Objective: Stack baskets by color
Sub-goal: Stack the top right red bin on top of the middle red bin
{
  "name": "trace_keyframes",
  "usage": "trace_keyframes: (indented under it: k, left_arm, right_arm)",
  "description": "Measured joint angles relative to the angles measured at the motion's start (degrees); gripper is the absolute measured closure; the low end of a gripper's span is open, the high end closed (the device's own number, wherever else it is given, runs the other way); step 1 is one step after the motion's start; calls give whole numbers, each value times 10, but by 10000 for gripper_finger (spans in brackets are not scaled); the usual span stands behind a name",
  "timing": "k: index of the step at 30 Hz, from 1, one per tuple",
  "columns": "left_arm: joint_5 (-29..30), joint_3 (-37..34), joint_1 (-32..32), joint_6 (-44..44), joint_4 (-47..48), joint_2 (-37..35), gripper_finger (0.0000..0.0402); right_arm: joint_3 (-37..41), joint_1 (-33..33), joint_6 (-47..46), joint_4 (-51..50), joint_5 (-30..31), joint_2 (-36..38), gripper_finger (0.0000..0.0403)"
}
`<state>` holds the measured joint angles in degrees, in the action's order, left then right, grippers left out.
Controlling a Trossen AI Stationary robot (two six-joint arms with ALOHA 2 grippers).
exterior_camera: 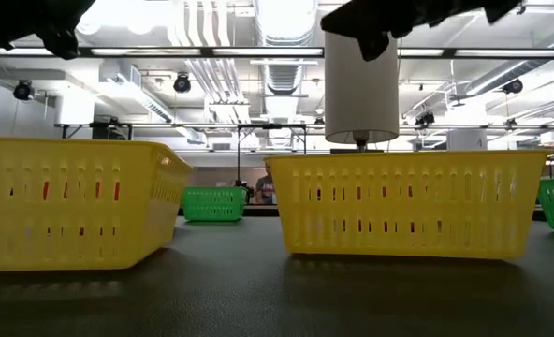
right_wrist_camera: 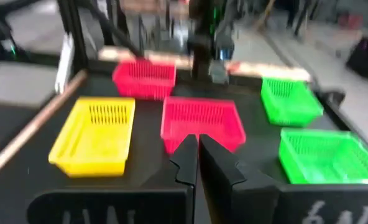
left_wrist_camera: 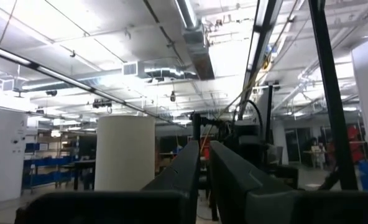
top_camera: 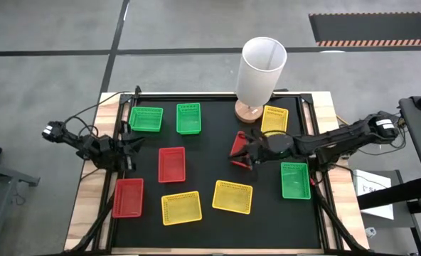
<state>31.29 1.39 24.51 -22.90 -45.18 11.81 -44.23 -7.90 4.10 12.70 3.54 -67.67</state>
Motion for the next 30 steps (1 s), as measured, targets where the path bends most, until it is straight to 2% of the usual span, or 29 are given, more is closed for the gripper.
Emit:
trace_keyframes:
  k: [9, 18, 25, 30]
  left_arm:
    - [-1, 5, 0, -1, -25, -1, 379]
    - [-1, 8, 0, -5, -84, -1, 379]
    - [-1, 8, 0, -5, -99, -1, 379]
    - [-1, 7, 0, -5, -99, -1, 379]
  right_arm:
    - [-142, -50, -59, -265, 67, -80, 394]
    - [-250, -61, -147, -525, 70, -149, 394]
    - [-259, -57, -182, -576, 38, -175, 386]
    - [-258, -47, -225, -610, 41, -194, 333]
